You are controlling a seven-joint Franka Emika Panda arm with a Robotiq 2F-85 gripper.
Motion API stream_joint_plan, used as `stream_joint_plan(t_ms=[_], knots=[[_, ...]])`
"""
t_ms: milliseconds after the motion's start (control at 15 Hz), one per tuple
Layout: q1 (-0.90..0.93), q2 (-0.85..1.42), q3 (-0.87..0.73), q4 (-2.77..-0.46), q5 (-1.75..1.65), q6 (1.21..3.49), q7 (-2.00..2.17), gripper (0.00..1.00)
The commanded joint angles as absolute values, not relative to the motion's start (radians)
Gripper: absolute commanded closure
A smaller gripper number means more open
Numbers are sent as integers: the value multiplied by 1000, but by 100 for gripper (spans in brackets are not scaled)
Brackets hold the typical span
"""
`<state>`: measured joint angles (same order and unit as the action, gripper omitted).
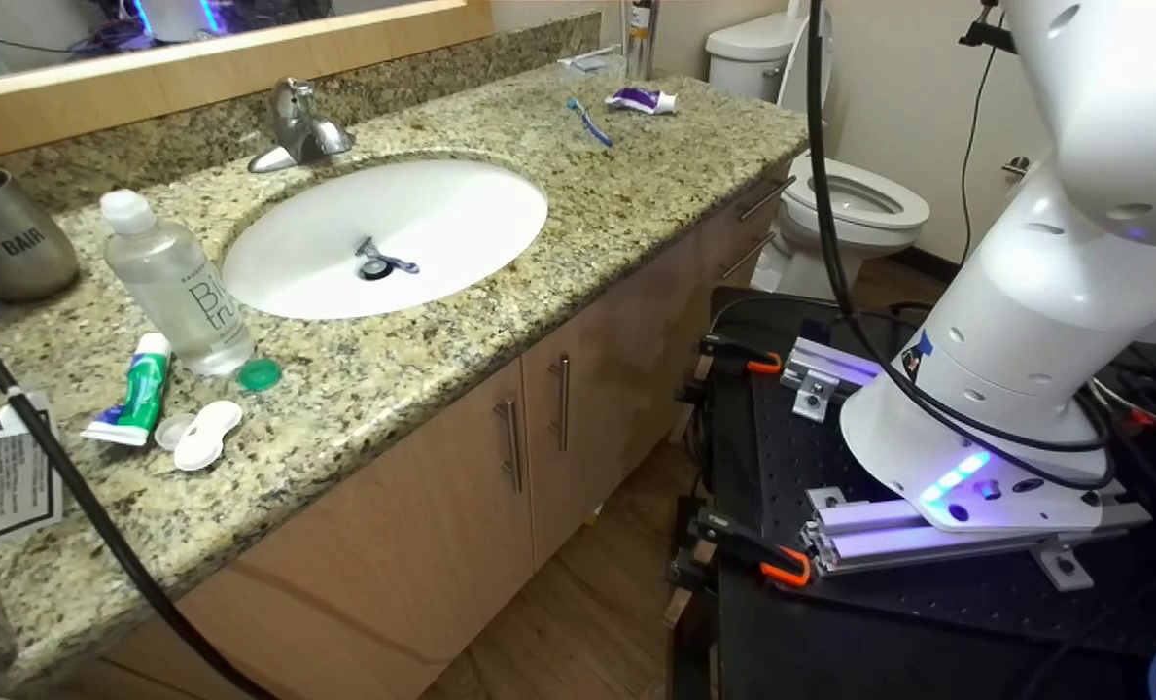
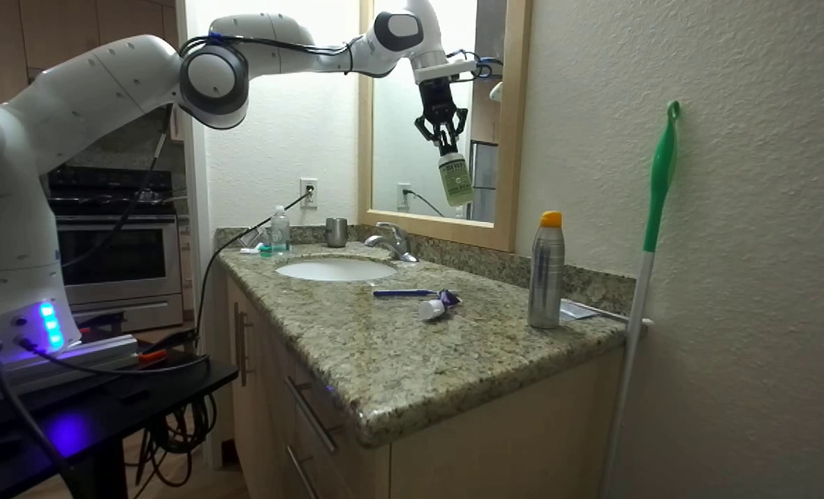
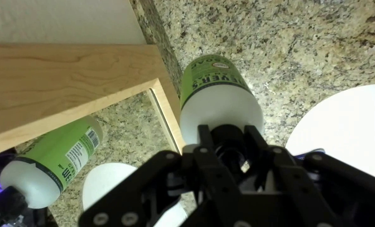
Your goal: Move the green and white pump bottle to the left side of the counter
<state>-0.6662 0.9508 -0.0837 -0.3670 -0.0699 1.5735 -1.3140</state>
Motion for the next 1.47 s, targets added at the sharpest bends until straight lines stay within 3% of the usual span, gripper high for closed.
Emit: stream_joint_plan(t_ms=[0,1067,1133,1200,1400], knots=[[-677,934,-86,-397,-58,1567,-1296,92],[-490,939,-102,-378,-138,1584,-1996,92],[-491,941,-100,-372,-136,1607,-2043,88],[-491,942,-99,-386,-115,1580,-1956,70],[-491,936,-99,-394,-115,1597,-2012,70]])
